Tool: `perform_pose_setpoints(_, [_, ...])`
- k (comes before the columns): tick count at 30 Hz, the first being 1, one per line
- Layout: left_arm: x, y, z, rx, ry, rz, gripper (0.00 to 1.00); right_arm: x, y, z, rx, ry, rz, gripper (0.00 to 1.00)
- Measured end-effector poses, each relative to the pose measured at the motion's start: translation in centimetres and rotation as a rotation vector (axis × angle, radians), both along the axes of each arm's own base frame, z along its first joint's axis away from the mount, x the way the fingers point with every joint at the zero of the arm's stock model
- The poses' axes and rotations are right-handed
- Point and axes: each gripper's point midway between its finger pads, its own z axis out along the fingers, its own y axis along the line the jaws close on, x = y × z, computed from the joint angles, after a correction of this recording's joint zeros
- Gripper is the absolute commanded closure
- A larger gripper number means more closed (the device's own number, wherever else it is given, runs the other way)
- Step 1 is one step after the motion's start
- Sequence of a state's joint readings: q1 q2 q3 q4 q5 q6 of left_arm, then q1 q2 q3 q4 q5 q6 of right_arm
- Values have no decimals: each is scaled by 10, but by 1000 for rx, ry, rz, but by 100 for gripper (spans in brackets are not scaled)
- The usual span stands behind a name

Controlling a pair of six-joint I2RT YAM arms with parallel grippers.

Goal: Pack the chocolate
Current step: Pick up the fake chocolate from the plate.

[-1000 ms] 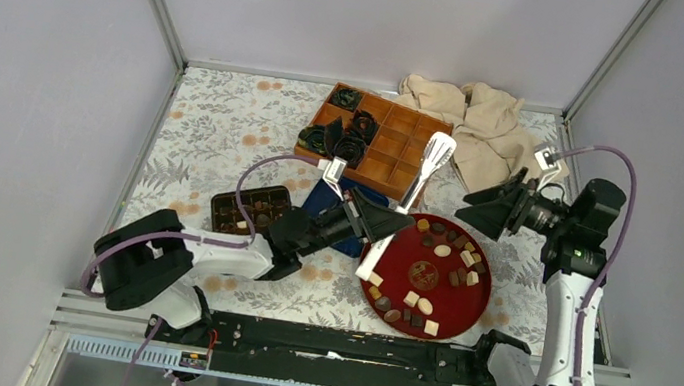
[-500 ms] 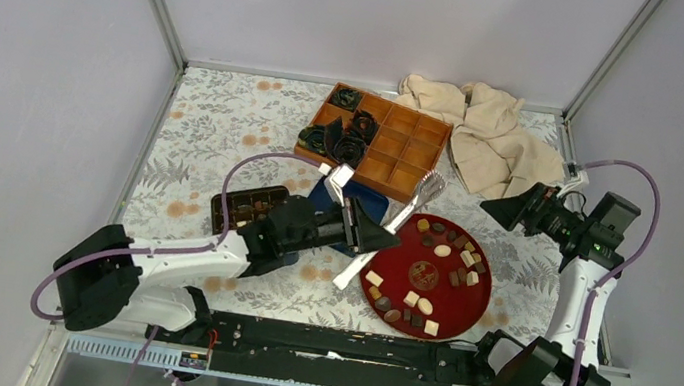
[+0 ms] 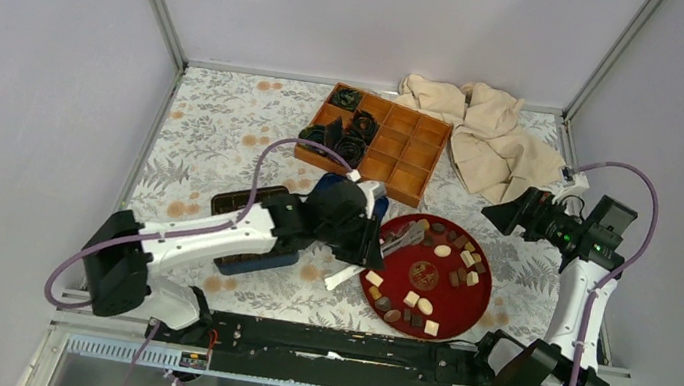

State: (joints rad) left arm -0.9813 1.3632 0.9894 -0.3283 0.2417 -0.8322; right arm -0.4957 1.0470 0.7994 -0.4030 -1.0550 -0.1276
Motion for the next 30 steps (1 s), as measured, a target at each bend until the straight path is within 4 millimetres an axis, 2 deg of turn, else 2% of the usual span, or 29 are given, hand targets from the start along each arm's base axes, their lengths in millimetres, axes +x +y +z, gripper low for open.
perform_pose_setpoints(8, [-19, -12, -44, 244, 21, -137, 59, 0, -2, -3, -16, 8, -8, 0])
perform_pose_setpoints(13, [-12, -10, -63, 322, 30, -163, 59, 0, -2, -3, -19, 6, -7, 0])
perform_pose_setpoints(21, [14, -15, -65, 334, 8, -151, 59, -1, -2, -4, -21, 5, -5, 0])
perform_pose_setpoints(26, [29, -26, -60, 316, -11, -158, 59, -1, -2, -4, -22, 4, -4, 0])
perform_pose_setpoints(30, [35, -33, -64, 321, -16, -171, 59, -1, -2, -4, -22, 5, -4, 0])
